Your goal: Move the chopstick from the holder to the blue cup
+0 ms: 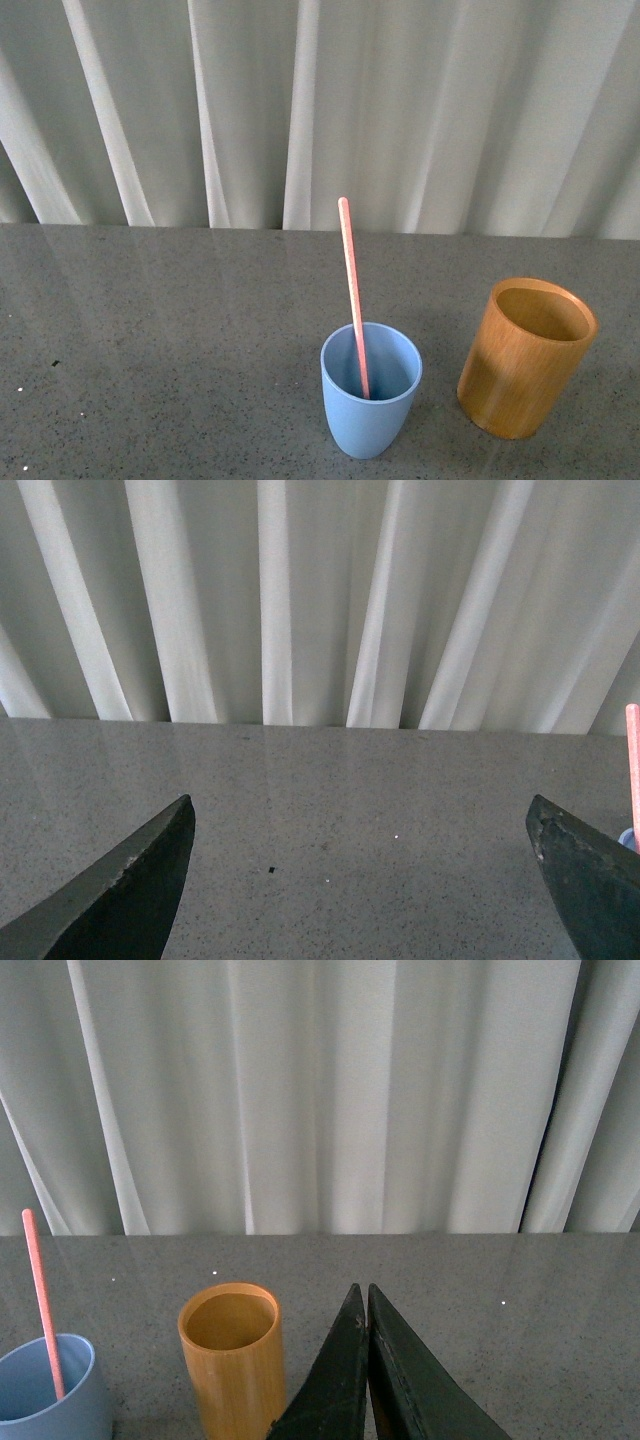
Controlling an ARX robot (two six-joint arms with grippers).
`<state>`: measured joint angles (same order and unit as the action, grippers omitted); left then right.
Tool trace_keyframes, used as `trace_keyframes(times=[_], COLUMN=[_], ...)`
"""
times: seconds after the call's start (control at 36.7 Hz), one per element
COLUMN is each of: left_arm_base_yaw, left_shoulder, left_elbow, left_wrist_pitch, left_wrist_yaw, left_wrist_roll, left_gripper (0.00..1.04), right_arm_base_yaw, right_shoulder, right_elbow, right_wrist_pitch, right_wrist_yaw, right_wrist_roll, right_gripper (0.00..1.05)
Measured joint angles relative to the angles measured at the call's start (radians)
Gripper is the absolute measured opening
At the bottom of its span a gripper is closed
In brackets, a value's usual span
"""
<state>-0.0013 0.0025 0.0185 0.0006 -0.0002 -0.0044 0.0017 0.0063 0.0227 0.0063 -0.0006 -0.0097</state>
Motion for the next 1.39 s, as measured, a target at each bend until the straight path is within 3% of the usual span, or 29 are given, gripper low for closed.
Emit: trace_keyframes(times=[0.3, 0.55, 0.82, 1.39], left_arm_base_yaw=[0.0, 0.0, 0.0, 0.0], left_shoulder=[-0.001, -0.001, -0.001, -0.001], left_elbow=[0.0, 0.0, 0.0, 0.0], left_wrist_pitch=[0.0, 0.0, 0.0, 0.0], left_wrist_yaw=[0.0, 0.0, 0.0, 0.0], left_wrist_roll=[0.0, 0.0, 0.0, 0.0], left_gripper=[0.98, 0.98, 0.98, 0.98], right_arm_base_yaw=[0.0, 0.0, 0.0, 0.0], right_shoulder=[-0.002, -0.002, -0.002, -0.002], right_elbow=[0.0, 0.0, 0.0, 0.0], right_wrist_pitch=[-0.004, -0.004, -0.004, -0.004], right_wrist_yaw=[0.0, 0.0, 0.0, 0.0], right_wrist_roll=[0.0, 0.0, 0.0, 0.003], right_gripper=[0.03, 0.4, 0.96, 0.95])
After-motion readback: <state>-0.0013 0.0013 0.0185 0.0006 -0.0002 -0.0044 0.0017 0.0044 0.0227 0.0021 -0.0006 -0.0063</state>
